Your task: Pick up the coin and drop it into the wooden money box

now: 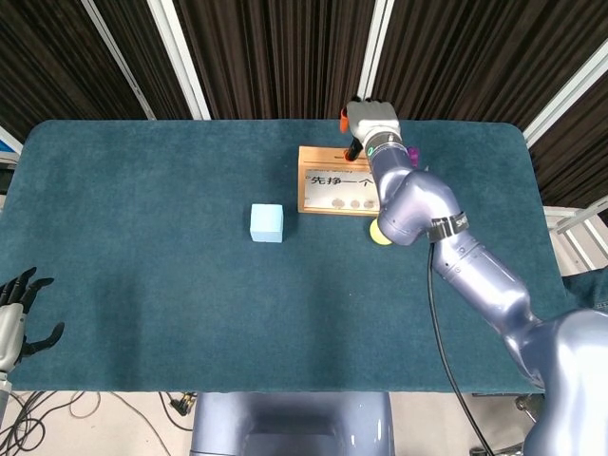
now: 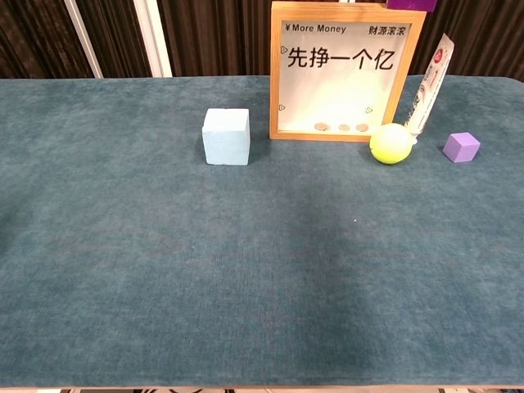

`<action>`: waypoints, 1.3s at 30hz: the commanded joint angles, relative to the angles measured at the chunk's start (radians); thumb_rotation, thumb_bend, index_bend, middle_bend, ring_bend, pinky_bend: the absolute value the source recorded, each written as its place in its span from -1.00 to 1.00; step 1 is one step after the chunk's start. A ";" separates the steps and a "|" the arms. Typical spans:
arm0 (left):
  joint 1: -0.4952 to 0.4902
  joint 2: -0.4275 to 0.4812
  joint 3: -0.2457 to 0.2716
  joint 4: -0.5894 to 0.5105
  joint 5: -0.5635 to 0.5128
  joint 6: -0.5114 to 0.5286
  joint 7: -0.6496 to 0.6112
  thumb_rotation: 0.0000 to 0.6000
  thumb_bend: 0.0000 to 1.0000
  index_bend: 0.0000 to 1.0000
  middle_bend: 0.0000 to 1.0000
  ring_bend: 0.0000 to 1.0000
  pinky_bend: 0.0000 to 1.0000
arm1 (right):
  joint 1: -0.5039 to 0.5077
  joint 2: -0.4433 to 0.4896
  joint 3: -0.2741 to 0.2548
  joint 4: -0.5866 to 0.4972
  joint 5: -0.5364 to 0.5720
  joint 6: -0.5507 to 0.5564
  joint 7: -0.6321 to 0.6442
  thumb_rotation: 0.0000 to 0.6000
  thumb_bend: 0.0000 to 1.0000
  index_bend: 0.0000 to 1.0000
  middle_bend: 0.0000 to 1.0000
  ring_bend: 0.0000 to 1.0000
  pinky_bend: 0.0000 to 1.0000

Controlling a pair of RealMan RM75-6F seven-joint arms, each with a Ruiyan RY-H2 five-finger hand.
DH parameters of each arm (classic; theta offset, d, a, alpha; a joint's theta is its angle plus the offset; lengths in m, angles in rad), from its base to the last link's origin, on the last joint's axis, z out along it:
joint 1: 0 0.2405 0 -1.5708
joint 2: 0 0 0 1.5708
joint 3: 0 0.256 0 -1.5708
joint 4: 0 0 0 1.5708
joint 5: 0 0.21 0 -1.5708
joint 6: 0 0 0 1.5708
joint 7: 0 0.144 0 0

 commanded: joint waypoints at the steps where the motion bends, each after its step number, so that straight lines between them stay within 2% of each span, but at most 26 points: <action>1: 0.000 0.001 0.001 0.000 0.002 0.000 0.000 1.00 -0.37 -0.60 -1.00 -1.00 -0.96 | -0.093 0.046 -0.020 -0.148 -0.210 -0.070 0.169 1.00 -0.15 -0.42 -1.00 -1.00 -1.00; 4: 0.001 0.002 0.002 0.000 0.006 0.002 -0.001 1.00 -0.37 -0.60 -1.00 -1.00 -0.96 | -0.186 0.082 -0.022 -0.303 -0.422 -0.048 0.304 1.00 -0.15 -0.42 -1.00 -1.00 -1.00; 6: 0.002 0.002 0.002 0.000 0.007 0.003 -0.005 1.00 -0.37 -0.60 -1.00 -1.00 -0.96 | -0.272 0.102 -0.006 -0.432 -0.575 -0.010 0.414 1.00 -0.15 -0.42 -1.00 -1.00 -1.00; 7: 0.002 0.002 0.002 -0.001 0.008 0.003 -0.006 1.00 -0.37 -0.60 -0.99 -1.00 -0.96 | -0.297 0.107 -0.001 -0.467 -0.615 0.001 0.443 1.00 -0.15 -0.42 -1.00 -1.00 -1.00; 9: 0.003 0.003 0.002 0.000 0.010 0.006 -0.010 1.00 -0.37 -0.60 -0.99 -1.00 -0.96 | -0.418 0.129 0.009 -0.634 -0.787 0.047 0.550 1.00 -0.15 -0.42 -1.00 -1.00 -1.00; 11: 0.003 0.003 0.002 0.001 0.014 0.008 -0.011 1.00 -0.37 -0.60 -0.99 -1.00 -0.96 | -0.513 0.142 0.004 -0.749 -0.922 0.082 0.620 1.00 -0.15 -0.42 -1.00 -1.00 -1.00; 15: 0.003 0.005 0.009 0.005 0.028 0.008 -0.006 1.00 -0.37 -0.60 -0.99 -1.00 -0.96 | -0.721 0.170 -0.047 -0.969 -1.220 0.152 0.783 1.00 -0.15 -0.46 -1.00 -1.00 -1.00; 19: 0.006 0.005 0.011 0.008 0.036 0.017 -0.002 1.00 -0.37 -0.60 -0.99 -1.00 -0.96 | -0.894 0.213 -0.158 -1.077 -1.485 0.243 0.864 1.00 -0.15 -0.57 -1.00 -1.00 -1.00; 23: 0.010 0.005 0.012 0.012 0.047 0.029 -0.002 1.00 -0.37 -0.59 -1.00 -1.00 -0.96 | -1.035 0.226 -0.283 -1.116 -1.730 0.379 0.957 1.00 -0.15 -0.64 -1.00 -1.00 -1.00; 27: 0.011 0.004 0.016 0.017 0.054 0.032 0.006 1.00 -0.37 -0.58 -1.00 -1.00 -0.96 | -1.175 0.232 -0.417 -1.097 -1.923 0.533 1.084 1.00 -0.15 -0.67 -1.00 -1.00 -1.00; 33: 0.018 -0.004 0.016 0.028 0.082 0.065 0.019 1.00 -0.37 -0.62 -0.99 -1.00 -0.96 | -1.338 0.240 -0.591 -0.984 -2.104 0.727 1.275 1.00 -0.15 -0.67 -1.00 -1.00 -1.00; 39: 0.027 -0.019 0.017 0.054 0.129 0.114 0.032 1.00 -0.37 -0.68 -1.00 -1.00 -0.96 | -1.415 0.226 -0.694 -0.847 -2.166 0.832 1.432 1.00 -0.15 -0.67 -1.00 -1.00 -1.00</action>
